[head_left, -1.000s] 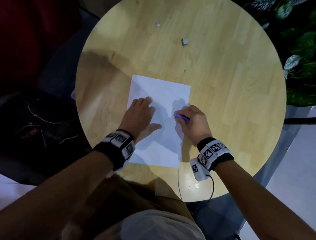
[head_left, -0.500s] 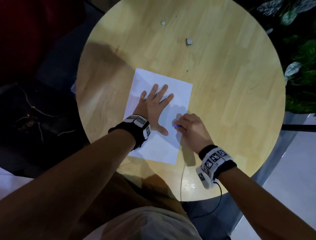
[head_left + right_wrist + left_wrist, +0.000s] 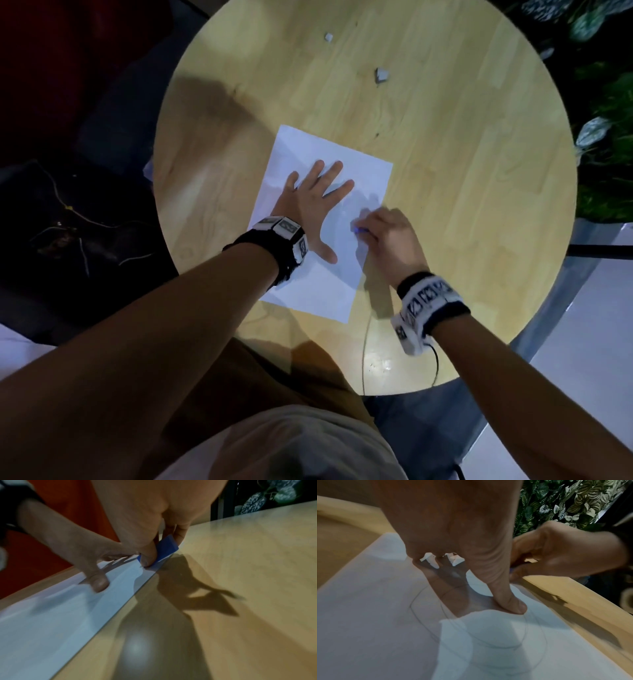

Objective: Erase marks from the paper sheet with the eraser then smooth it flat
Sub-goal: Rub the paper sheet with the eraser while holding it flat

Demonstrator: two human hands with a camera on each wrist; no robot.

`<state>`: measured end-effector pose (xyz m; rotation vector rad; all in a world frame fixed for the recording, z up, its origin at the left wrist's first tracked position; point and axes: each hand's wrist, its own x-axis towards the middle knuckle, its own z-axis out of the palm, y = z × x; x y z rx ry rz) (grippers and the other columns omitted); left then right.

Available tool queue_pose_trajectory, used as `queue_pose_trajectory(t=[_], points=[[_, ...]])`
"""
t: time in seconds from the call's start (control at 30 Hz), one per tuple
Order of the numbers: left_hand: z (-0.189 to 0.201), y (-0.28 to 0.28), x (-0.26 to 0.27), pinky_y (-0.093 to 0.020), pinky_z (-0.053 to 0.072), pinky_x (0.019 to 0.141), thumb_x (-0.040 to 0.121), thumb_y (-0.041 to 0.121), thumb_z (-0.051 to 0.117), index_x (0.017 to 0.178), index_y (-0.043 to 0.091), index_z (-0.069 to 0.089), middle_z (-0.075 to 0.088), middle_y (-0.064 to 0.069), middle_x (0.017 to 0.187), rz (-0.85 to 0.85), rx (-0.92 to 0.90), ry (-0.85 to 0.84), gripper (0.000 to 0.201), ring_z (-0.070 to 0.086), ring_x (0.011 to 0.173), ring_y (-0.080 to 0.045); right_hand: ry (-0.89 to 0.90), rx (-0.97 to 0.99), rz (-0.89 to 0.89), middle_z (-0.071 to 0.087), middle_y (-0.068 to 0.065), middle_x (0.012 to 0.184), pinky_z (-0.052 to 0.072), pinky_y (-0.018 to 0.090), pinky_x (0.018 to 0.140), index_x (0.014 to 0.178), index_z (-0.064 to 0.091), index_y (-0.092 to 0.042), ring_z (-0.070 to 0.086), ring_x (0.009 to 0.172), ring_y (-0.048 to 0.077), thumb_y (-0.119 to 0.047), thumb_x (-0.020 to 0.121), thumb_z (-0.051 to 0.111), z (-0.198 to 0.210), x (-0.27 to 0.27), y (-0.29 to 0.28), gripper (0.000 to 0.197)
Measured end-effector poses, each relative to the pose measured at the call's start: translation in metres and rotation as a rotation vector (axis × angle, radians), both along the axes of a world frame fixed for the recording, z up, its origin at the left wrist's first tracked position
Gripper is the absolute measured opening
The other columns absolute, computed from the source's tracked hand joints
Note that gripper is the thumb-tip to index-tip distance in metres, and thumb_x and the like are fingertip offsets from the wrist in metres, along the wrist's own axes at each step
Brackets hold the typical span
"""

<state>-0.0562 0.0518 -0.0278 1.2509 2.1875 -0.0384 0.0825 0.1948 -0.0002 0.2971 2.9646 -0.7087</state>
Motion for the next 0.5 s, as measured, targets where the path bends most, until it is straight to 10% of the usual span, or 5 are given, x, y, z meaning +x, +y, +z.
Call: queue_pose_trajectory(t=[0.5], points=[[0.006,0.009,-0.013,-0.061,0.001,0.117,0.048,0.078,0.080,0.157,0.034,-0.012,-0.027,0.000,0.162,-0.081,-0.073,-0.050,0.149,-0.022,0.150,-0.028,0.056,-0.036,-0.186,0.065,0.009,0.094,0.046,0.037,0.075,0.094,0.071,-0.007,0.054,0.080,0.033,-0.002,0.086,0.058,-0.014,-0.003,-0.005,0.016]])
